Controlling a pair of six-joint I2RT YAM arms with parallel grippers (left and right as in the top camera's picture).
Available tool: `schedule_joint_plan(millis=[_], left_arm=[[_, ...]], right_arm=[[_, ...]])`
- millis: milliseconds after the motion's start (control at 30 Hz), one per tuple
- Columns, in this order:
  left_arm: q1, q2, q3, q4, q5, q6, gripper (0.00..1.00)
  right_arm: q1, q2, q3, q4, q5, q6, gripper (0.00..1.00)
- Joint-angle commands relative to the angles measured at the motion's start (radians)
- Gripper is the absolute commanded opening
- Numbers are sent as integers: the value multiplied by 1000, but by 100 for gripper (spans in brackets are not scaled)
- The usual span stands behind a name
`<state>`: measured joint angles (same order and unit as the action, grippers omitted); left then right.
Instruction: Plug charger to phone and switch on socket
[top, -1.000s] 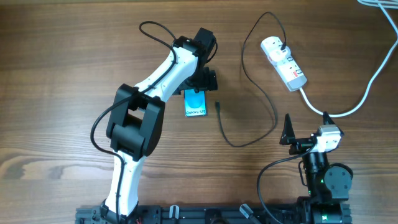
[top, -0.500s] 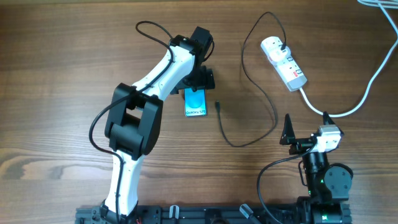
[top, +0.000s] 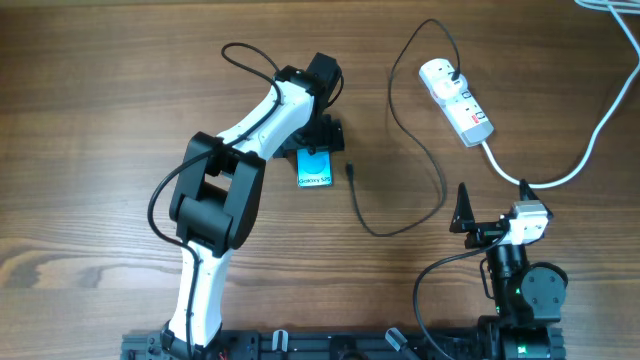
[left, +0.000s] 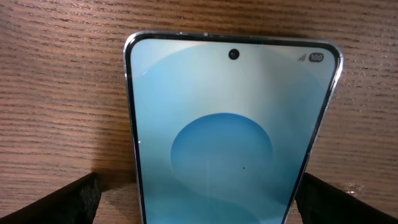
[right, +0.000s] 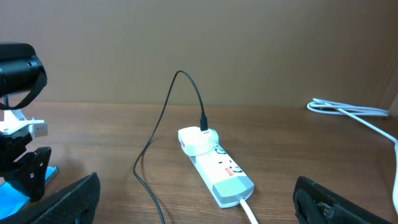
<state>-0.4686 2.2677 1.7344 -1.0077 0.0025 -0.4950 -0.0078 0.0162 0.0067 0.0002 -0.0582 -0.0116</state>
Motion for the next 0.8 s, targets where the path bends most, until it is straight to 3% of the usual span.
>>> schedule_joint_plan(millis=[0,633,767], left_arm=[[-1,37,-42,21,38,19,100],[-27,37,-42,39,60,16,98],[-27,37,-42,32,60,16,91]], right_arm=[[-5,-5,-2,2,13,13,100],[-5,-5,-2,2,13,12,100],[-5,-5,-2,2,13,12,100]])
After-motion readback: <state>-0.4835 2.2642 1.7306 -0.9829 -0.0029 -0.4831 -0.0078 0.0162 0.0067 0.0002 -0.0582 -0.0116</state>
